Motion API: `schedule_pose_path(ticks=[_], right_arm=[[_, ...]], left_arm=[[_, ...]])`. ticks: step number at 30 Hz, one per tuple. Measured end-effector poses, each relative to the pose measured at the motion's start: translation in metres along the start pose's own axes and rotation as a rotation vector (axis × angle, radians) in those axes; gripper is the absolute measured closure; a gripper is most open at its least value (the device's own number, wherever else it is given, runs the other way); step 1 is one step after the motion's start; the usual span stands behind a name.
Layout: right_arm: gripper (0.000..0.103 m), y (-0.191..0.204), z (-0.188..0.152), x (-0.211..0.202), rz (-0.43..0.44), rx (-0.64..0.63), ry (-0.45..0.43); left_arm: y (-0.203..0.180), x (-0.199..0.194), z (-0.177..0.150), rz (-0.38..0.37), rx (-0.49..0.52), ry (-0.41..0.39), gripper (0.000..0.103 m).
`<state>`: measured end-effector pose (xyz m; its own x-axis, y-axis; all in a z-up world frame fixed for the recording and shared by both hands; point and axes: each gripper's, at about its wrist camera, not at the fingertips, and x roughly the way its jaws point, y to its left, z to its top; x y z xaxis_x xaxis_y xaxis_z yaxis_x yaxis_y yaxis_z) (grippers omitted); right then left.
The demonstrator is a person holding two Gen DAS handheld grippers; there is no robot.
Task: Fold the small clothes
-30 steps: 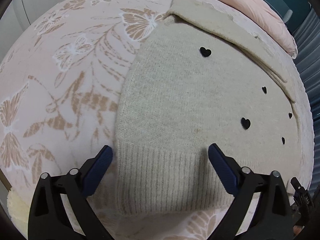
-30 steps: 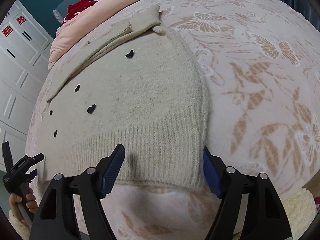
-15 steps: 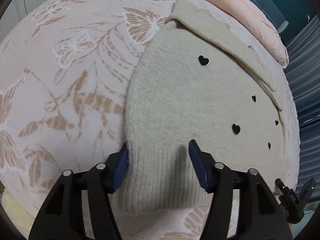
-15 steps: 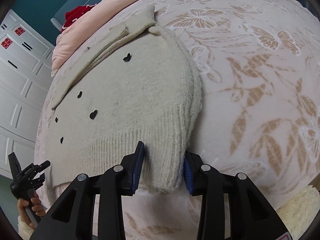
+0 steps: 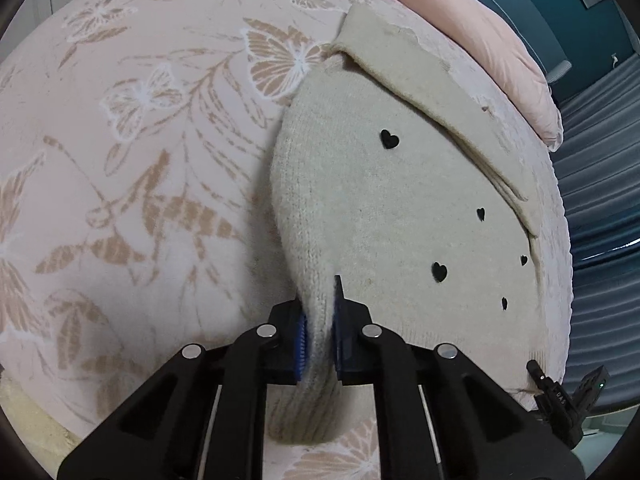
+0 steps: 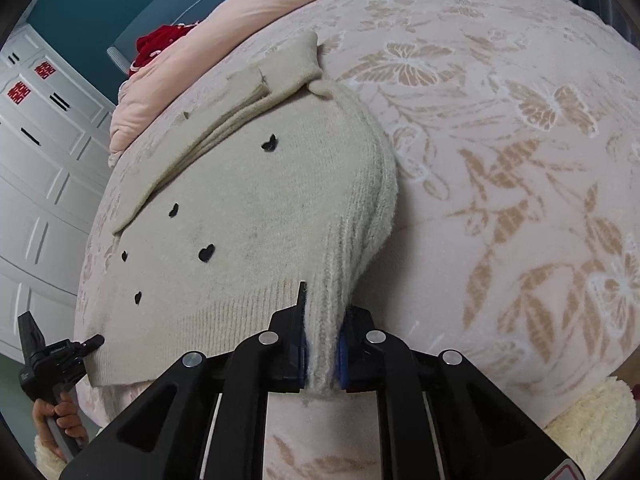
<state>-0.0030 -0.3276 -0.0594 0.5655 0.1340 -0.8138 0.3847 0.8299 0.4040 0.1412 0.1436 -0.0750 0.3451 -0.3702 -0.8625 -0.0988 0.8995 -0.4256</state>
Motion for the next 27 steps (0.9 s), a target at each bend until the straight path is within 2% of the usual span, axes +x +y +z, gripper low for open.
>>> schedule_pose_path(ticks=[6,9,12,14,15,17,18,19,21,23,24,27], right_arm=[[0.096,0.001,-0.004,-0.04,0.003,-0.054,-0.033],[0.096,-0.009,-0.015,-0.058,-0.001,-0.076,-0.028],[0.093,-0.019,-0.031,-0.056,-0.015,-0.113,0.023],[0.087,-0.027,-0.039,-0.047,-0.003,-0.101,0.053],[0.084,-0.031,-0.042,-0.043,-0.013,-0.085,0.065],[0.07,-0.037,-0.044,-0.038,-0.017,-0.045,0.072],[0.056,-0.039,-0.044,-0.036,-0.005,-0.028,0.068],[0.046,-0.041,-0.044,-0.034,-0.007,-0.011,0.065],[0.045,-0.044,-0.044,-0.025,-0.006,0.015,0.074],[0.045,-0.047,-0.043,-0.014,0.01,0.058,0.097],[0.045,-0.047,-0.042,-0.009,0.018,0.081,0.104],[0.045,-0.04,-0.04,-0.002,0.025,0.092,0.086]], left_arm=[[-0.008,-0.041,-0.017,-0.021,0.064,-0.024,0.097],[-0.004,-0.054,-0.032,-0.028,0.083,-0.006,0.097],[0.004,-0.049,-0.052,-0.007,0.1,0.027,0.096],[0.014,-0.037,-0.062,-0.034,0.064,0.051,0.093],[0.019,-0.03,-0.065,-0.049,0.032,0.064,0.09],[0.028,-0.02,-0.073,-0.063,-0.021,0.078,0.07],[0.029,-0.019,-0.074,-0.081,-0.038,0.062,0.067],[0.029,-0.018,-0.076,-0.094,-0.046,0.045,0.06],[0.022,-0.018,-0.074,-0.078,-0.036,0.019,0.045],[0.013,-0.014,-0.07,-0.028,-0.015,0.001,0.017],[0.01,-0.011,-0.069,0.001,-0.016,-0.006,0.017],[0.005,0.004,-0.063,0.017,-0.032,0.013,0.017]])
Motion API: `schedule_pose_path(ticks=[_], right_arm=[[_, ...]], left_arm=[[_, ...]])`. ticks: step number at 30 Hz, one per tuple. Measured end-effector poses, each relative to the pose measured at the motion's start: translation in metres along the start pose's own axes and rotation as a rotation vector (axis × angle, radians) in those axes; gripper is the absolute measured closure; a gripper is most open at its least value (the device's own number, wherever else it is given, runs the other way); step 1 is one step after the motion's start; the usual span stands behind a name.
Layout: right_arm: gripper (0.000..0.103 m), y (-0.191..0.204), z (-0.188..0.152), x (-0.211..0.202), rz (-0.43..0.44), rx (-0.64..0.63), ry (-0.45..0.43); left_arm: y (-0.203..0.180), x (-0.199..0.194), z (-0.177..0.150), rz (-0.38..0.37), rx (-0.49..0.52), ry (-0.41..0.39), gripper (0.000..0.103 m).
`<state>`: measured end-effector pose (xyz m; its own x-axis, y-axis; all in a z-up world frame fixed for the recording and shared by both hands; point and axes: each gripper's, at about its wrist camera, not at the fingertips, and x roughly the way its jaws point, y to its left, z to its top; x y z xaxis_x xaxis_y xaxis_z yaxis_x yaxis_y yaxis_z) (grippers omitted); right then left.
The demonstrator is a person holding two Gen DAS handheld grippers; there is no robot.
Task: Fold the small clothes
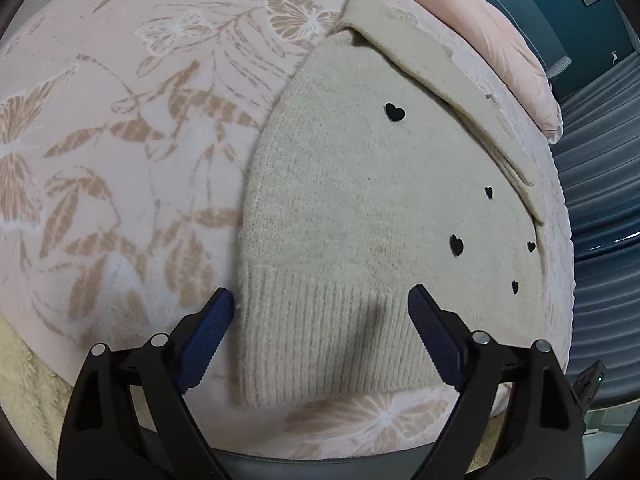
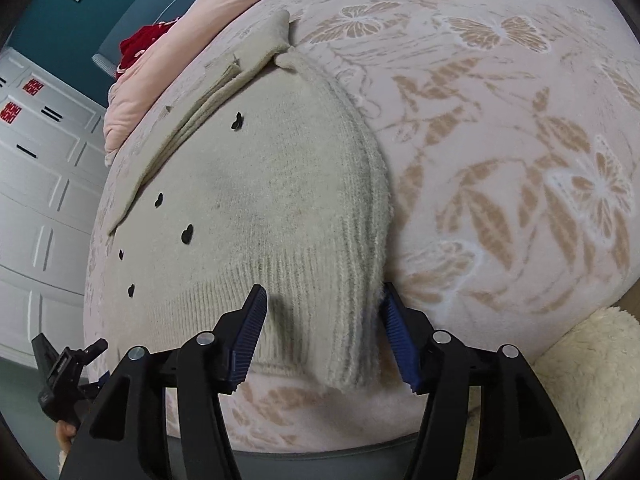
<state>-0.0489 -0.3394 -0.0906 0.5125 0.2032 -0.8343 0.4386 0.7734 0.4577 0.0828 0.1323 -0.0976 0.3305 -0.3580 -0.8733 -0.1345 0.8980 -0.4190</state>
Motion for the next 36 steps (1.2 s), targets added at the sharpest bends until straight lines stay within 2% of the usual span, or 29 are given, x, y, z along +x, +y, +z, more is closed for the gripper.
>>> schedule_pose_path(ticks=[1,2,3,4,5,6,8,12,16,22,26,28,30,32,36], right_arm=[[0.045,0.003,0.002,0.002,0.001,-0.004,-0.002],[0.047,0.006,0.004,0.003,0.005,-0.003,-0.004],[0.061,0.008,0.006,0.005,0.019,-0.003,0.001],[0.093,0.011,0.008,0.007,0.034,-0.008,0.009],[0.091,0.013,0.01,0.009,0.046,-0.008,0.026],[0.092,0.015,0.012,0.007,0.061,0.001,0.02],[0.093,0.02,0.012,-0.009,0.096,-0.005,-0.028],[0.094,0.023,0.007,-0.056,0.163,-0.053,-0.086],[0.095,0.014,-0.014,-0.093,0.149,-0.117,-0.073],[0.095,0.001,-0.083,-0.128,0.074,-0.296,0.102],[0.095,0.002,-0.131,-0.152,0.089,-0.43,0.25],[0.094,0.006,-0.139,-0.173,0.116,-0.482,0.275],[0.094,0.013,-0.134,-0.197,0.146,-0.511,0.244],[0.094,0.019,-0.116,-0.217,0.182,-0.488,0.166],[0.093,0.03,-0.047,-0.228,0.319,-0.383,-0.043]], left_arm=[[-0.002,0.001,0.002,0.002,0.0,-0.004,0.021],[-0.005,0.0,0.004,-0.005,0.011,-0.006,0.039],[-0.006,0.001,0.007,-0.014,0.019,0.004,0.049],[-0.005,0.003,0.01,-0.039,0.016,0.027,0.073],[-0.002,0.003,0.012,-0.061,0.0,0.05,0.093],[0.001,0.002,0.013,-0.082,-0.02,0.063,0.093],[0.004,-0.013,0.013,-0.116,-0.03,0.036,0.095],[-0.007,-0.06,0.003,-0.127,0.102,-0.028,0.096],[0.0,-0.098,-0.021,-0.136,0.151,-0.014,0.097],[0.022,-0.135,-0.09,-0.124,0.191,0.08,0.097],[0.026,-0.165,-0.135,-0.128,0.228,0.128,0.097],[0.026,-0.18,-0.149,-0.14,0.217,0.157,0.097],[0.023,-0.196,-0.152,-0.149,0.212,0.153,0.097],[0.014,-0.21,-0.141,-0.168,0.216,0.112,0.097],[-0.021,-0.213,-0.084,-0.208,0.28,-0.028,0.097]])
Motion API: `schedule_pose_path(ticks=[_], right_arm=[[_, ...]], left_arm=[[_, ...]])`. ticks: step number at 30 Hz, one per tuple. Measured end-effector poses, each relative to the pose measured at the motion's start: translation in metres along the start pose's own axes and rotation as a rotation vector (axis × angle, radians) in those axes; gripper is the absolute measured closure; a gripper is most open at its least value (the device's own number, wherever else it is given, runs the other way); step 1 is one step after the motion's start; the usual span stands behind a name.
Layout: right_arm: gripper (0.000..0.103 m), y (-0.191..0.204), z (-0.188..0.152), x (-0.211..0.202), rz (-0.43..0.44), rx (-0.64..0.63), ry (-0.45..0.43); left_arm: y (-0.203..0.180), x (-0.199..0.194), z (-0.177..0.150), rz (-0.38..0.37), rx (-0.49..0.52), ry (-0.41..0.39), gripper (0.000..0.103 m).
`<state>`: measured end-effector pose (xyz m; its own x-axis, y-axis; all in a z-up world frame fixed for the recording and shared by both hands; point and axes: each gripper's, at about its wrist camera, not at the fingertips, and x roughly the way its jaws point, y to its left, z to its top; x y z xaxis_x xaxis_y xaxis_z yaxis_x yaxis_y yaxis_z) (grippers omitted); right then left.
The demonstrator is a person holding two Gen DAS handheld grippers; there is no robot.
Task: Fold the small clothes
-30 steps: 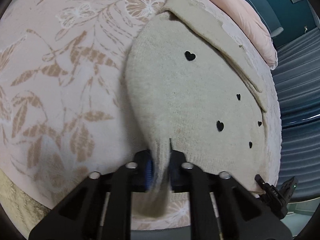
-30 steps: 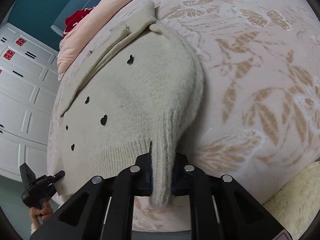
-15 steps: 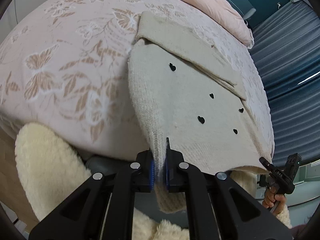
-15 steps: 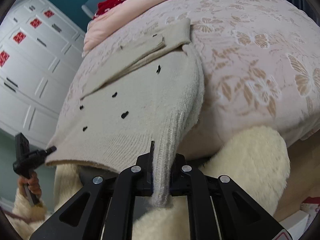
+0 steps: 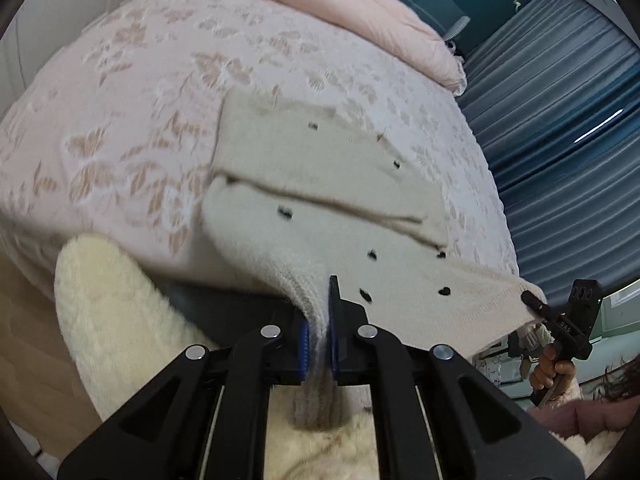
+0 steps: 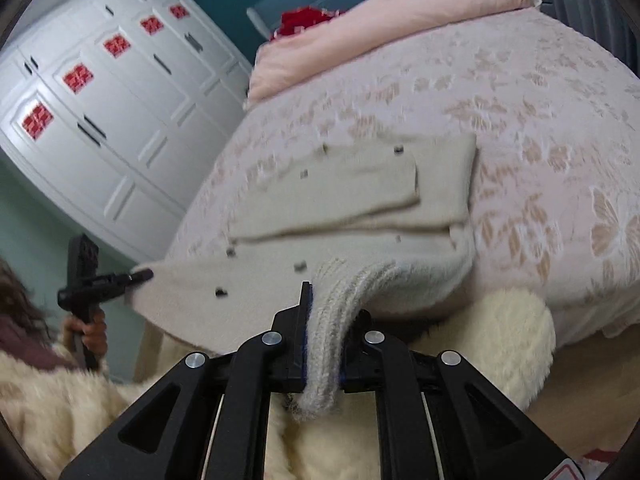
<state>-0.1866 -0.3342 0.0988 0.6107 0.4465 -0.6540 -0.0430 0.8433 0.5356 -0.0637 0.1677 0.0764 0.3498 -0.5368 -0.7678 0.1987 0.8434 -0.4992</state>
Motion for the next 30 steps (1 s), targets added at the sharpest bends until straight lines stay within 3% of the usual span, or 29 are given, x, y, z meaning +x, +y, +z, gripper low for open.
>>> schedule_pose_path(ticks=[3,6,7,9,10,11,12,13,16,21,24,27,28,29,30], right_arm=[[0.092,-0.026,0.05,0.034,0.039,0.083,-0.117],[0.084,-0.055,0.082,0.085,-0.035,0.156,-0.194],[0.072,-0.065,0.087,0.103,-0.092,0.183,-0.204],[0.055,-0.083,0.092,0.128,-0.187,0.244,-0.213],[0.055,-0.089,0.091,0.136,-0.24,0.266,-0.213],[0.055,-0.093,0.087,0.14,-0.278,0.277,-0.212],[0.052,-0.095,0.083,0.141,-0.286,0.279,-0.219],[0.043,-0.095,0.078,0.14,-0.286,0.278,-0.224],[0.036,-0.095,0.066,0.143,-0.302,0.244,-0.194],[0.034,-0.102,0.077,0.17,-0.359,0.175,-0.111],[0.03,-0.106,0.092,0.196,-0.387,0.134,-0.073],[0.03,-0.112,0.103,0.22,-0.414,0.122,-0.03],[0.03,-0.114,0.104,0.227,-0.423,0.118,-0.017],[0.03,-0.116,0.106,0.233,-0.436,0.112,-0.002],[0.037,-0.116,0.106,0.239,-0.44,0.107,0.018]], left_arm=[[-0.004,0.035,0.055,0.05,0.022,-0.082,0.096],[0.002,0.085,0.1,0.102,0.039,-0.154,0.092],[0.004,0.102,0.111,0.136,0.043,-0.165,0.091],[0.016,0.14,0.124,0.192,0.033,-0.147,0.071],[0.024,0.153,0.127,0.248,0.004,-0.131,0.05],[0.033,0.16,0.127,0.279,-0.035,-0.124,0.043],[0.041,0.162,0.124,0.268,-0.062,-0.122,0.043],[0.048,0.162,0.121,0.245,-0.085,-0.118,0.039],[0.063,0.152,0.11,0.214,-0.125,-0.148,0.011],[0.067,0.169,0.122,0.197,-0.091,-0.12,0.01],[0.06,0.199,0.138,0.154,-0.045,-0.055,0.01],[0.056,0.231,0.149,0.166,-0.016,0.017,0.012],[0.055,0.237,0.15,0.178,0.002,0.026,0.023],[0.053,0.242,0.151,0.187,0.023,0.039,0.05],[0.051,0.247,0.152,0.196,0.042,0.065,0.066]])
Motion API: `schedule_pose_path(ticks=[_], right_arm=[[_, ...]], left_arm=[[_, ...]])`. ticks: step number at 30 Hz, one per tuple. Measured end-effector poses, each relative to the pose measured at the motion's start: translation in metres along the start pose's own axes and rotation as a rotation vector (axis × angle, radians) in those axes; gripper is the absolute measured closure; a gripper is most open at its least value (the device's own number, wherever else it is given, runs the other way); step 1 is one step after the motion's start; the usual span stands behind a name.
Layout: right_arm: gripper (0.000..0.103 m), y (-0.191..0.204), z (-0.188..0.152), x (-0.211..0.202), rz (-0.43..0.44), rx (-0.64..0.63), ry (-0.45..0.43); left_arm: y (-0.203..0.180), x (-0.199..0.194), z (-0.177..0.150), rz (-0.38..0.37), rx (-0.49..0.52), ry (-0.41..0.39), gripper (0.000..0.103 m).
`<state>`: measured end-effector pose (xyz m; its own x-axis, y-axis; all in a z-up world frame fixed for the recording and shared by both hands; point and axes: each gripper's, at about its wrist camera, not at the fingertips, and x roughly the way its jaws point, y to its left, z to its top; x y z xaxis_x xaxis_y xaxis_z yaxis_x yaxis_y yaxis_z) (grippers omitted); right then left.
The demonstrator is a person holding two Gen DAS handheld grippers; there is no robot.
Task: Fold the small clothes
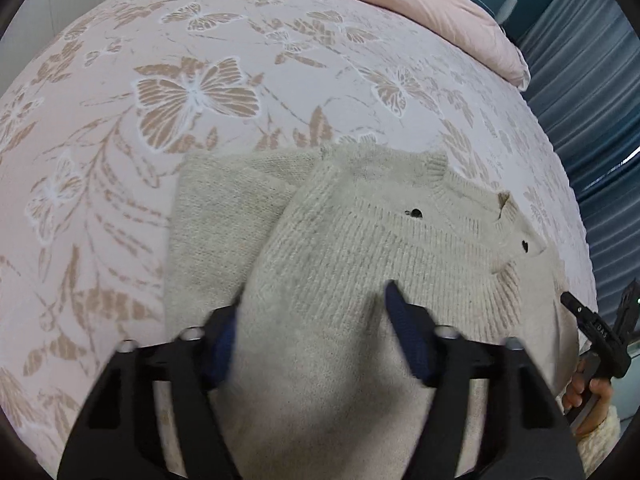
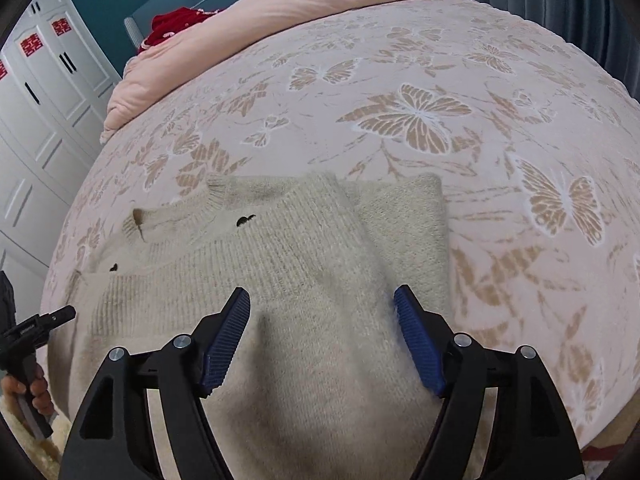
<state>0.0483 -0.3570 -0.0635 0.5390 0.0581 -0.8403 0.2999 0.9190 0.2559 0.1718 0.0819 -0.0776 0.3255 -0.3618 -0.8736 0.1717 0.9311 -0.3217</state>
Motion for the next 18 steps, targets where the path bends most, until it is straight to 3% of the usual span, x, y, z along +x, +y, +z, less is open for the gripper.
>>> schedule_pose_path(ticks=[1,3,7,11,13,15,18], right_arm=[[0.063,0.002,0.0,0.004,0.002,-0.012,0.018],[0.095,0.008,-0.002,0.002,-0.01,-0.048,0.032],[0.096,0.01,-0.006,-0.059,0.173,-0.011,-0.108],[0.097,0.007,0.0,-0.163,0.402,0.049,-0.364],[0.097,0.004,0.011,-0.201,0.436,0.057,-0.479],[0.097,0.002,0.025,-0.215,0.425,0.052,-0.54],[0.097,-0.005,0.047,-0.177,0.355,0.071,-0.481]], left_arm=[[-0.001,0.001,0.0,-0.004,0.01,0.012,0.091],[-0.002,-0.014,-0.002,-0.02,0.021,-0.032,0.097],[-0.006,-0.081,-0.01,-0.074,0.031,-0.173,0.097],[-0.01,-0.169,-0.015,-0.126,0.001,-0.329,0.097],[-0.014,-0.201,-0.006,-0.116,0.006,-0.402,0.097],[-0.014,-0.212,0.01,-0.129,-0.011,-0.43,0.097],[-0.011,-0.185,0.035,-0.098,-0.02,-0.396,0.097]])
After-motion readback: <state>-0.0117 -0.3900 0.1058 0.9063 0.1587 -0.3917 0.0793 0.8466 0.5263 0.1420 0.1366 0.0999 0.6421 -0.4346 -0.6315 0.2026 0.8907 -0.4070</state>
